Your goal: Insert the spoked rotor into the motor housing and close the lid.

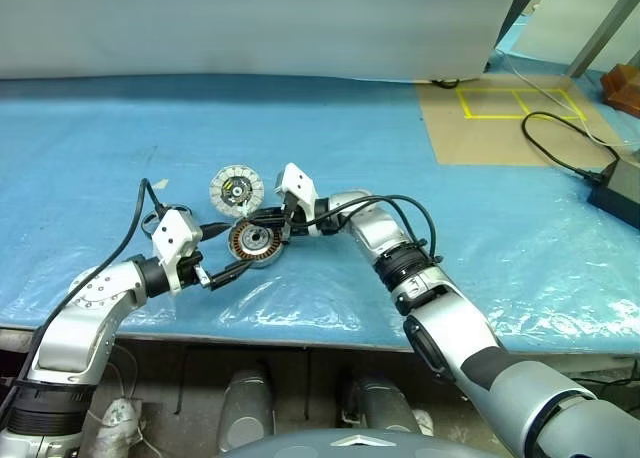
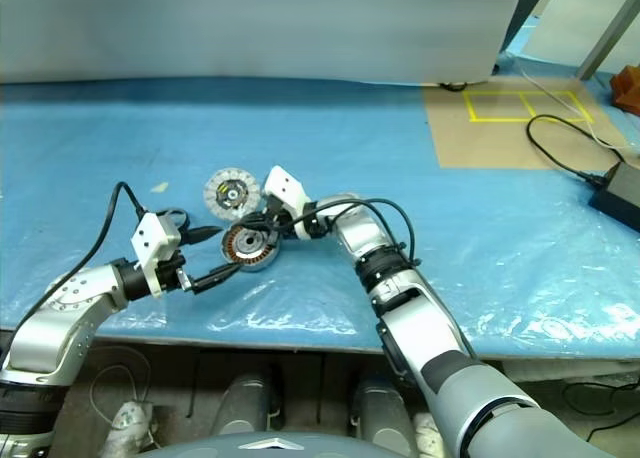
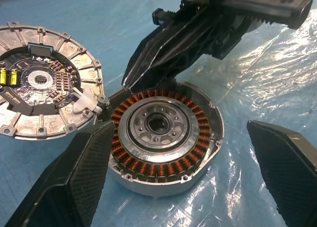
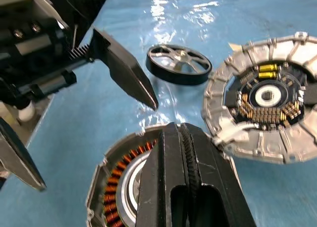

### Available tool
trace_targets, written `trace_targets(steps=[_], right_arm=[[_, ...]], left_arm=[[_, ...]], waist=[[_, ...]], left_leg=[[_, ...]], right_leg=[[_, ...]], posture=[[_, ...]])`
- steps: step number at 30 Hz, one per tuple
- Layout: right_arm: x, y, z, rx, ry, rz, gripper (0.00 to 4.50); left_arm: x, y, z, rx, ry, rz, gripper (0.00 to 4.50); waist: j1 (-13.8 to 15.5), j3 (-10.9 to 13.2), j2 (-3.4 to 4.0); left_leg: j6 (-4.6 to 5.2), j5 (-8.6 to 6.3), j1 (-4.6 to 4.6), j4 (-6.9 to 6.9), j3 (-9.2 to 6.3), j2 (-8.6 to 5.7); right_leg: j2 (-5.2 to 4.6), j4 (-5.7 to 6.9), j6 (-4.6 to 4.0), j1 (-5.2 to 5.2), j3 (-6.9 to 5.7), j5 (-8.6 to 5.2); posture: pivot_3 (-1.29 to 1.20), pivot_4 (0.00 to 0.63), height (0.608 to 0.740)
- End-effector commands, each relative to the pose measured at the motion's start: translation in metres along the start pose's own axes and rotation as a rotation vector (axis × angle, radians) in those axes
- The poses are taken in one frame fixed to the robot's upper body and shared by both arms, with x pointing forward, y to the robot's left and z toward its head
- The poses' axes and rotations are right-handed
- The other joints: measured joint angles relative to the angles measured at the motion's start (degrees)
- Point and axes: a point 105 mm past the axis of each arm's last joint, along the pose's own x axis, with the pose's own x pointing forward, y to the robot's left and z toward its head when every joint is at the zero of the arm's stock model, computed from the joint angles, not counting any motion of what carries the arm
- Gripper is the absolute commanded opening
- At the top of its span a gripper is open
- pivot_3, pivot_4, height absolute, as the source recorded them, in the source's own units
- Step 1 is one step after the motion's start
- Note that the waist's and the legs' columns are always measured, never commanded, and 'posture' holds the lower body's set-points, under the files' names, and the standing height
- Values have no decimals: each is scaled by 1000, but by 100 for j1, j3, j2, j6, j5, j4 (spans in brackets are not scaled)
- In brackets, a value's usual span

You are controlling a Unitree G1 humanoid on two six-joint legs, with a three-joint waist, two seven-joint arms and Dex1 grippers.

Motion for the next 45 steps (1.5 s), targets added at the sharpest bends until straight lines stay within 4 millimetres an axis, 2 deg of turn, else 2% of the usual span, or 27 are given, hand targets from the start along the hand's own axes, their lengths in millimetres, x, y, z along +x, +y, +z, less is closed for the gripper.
trace_targets(steps=[1, 10, 16, 22, 29, 31, 33, 35, 38, 41, 45], right_arm=[[7, 4, 0, -63, 17, 4, 15], [12, 12, -30, -70, 107, 21, 15], [12, 8, -45, -103, 174, -21, 15], [7, 0, -71, 143, 297, -92, 15], [-1, 9, -88, 70, 375, -37, 15], [1, 12, -81, 84, 328, -14, 15], [5, 15, -58, 155, 194, 22, 15], [5, 16, -31, 225, 52, 65, 15], [-5, 3, 14, 292, -167, 40, 15], [-16, -3, 33, 298, -244, 19, 15], [-35, -9, 50, 243, -265, -12, 15]], left_arm=[[2, -1, 8, 30, -27, -9, 4500], [2, -2, 7, 27, -30, -5, 4500], [3, -1, 8, 29, -30, -2, 4500], [4, -1, 8, 31, -33, -5, 4500], [5, 0, 9, 34, -35, -6, 4500], [5, 0, 9, 35, -36, -6, 4500], [5, 0, 9, 34, -37, -7, 4500], [5, 0, 9, 34, -36, -7, 4500], [4, -1, 8, 29, -33, -6, 4500], [2, -2, 6, 23, -25, -7, 4500], [-5, 0, 4, 20, -7, -1, 4500]], waist=[[0, 0, 0], [-3, 0, 0], [-5, 0, 0], [0, -3, 8], [23, -12, 23], [28, -17, 31], [26, -17, 31], [22, -17, 31], [11, -15, 29], [4, -15, 28], [9, -15, 28]], left_leg=[[0, 0, 0, 0, 0, 0], [-1, 0, 0, 0, 0, 0], [-2, 0, 10, 0, 0, 0], [-2, -1, 38, 0, 2, 1], [-3, -3, 90, -6, 3, 0], [0, -6, 115, -15, 4, -2], [0, -6, 119, -20, 6, -2], [0, -6, 112, -24, 7, -2], [-1, -3, 72, -28, 7, -1], [16, 13, -8, -10, 7, 1], [16, 12, -13, -17, 7, 1]], right_leg=[[0, 0, 0, 1, 0, 0], [0, 0, 0, 1, 0, 0], [0, 1, -1, 8, 1, 0], [0, 2, -3, 30, 2, 0], [-2, -9, -3, 91, 2, -1], [-3, -17, -3, 113, 3, -2], [-3, -19, -3, 115, 5, -3], [-2, -22, -3, 109, 5, -3], [-1, -21, -4, 65, 4, -3], [1, -2, -3, -14, 2, 1], [1, -9, -3, -16, -3, 2]], posture=[[0, 150, 740], [0, 150, 740], [0, 150, 740], [0, 150, 740], [0, 150, 740], [0, 150, 740], [0, 150, 740], [0, 150, 740], [0, 150, 740], [0, 150, 740], [0, 150, 740]])
